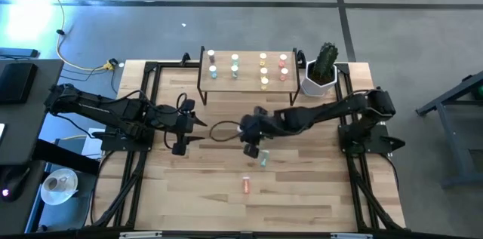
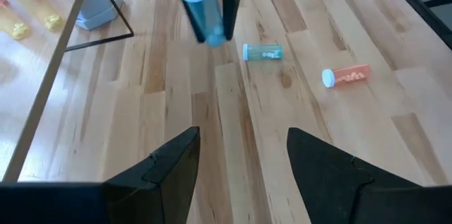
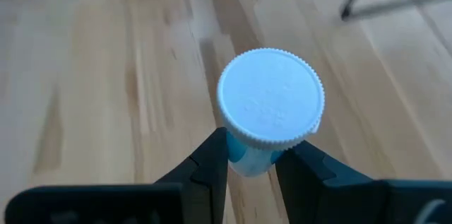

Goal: Pick and place medicine bottles onto shelf by color
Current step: Put the right blue pill bottle on the shelf aligned with the other blue pill bottles

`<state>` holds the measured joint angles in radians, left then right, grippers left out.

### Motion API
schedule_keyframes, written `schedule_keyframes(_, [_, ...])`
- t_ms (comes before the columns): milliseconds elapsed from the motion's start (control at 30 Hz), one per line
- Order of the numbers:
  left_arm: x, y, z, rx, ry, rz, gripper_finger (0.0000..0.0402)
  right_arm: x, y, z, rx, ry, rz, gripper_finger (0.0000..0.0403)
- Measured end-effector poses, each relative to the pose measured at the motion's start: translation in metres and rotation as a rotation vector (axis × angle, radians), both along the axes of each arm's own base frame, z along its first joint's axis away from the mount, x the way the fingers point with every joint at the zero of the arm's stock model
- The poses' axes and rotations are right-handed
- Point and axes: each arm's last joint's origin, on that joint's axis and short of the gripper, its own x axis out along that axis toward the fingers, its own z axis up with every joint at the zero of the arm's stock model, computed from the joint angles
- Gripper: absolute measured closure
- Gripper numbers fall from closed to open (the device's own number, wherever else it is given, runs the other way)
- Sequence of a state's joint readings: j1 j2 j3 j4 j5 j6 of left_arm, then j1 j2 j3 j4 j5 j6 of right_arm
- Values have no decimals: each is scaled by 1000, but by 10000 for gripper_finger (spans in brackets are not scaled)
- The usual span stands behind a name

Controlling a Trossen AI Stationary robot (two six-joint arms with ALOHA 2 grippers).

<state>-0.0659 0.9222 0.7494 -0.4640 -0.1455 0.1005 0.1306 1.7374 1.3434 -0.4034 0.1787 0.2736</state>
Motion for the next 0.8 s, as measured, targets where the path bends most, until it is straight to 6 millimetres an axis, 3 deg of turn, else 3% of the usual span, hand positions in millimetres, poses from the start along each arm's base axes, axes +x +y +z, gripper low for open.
schedule_keyframes(300, [11,2,15,12,-185,-1,197,16,-30,15,-6,-199,43,316])
schedule_keyframes(500, [20,18,17,39,-242,105,197,17,-38,18,-24,-227,92,316])
schedule_keyframes(800, [31,48,23,-129,-110,123,197,31,-42,-12,6,-157,115,316])
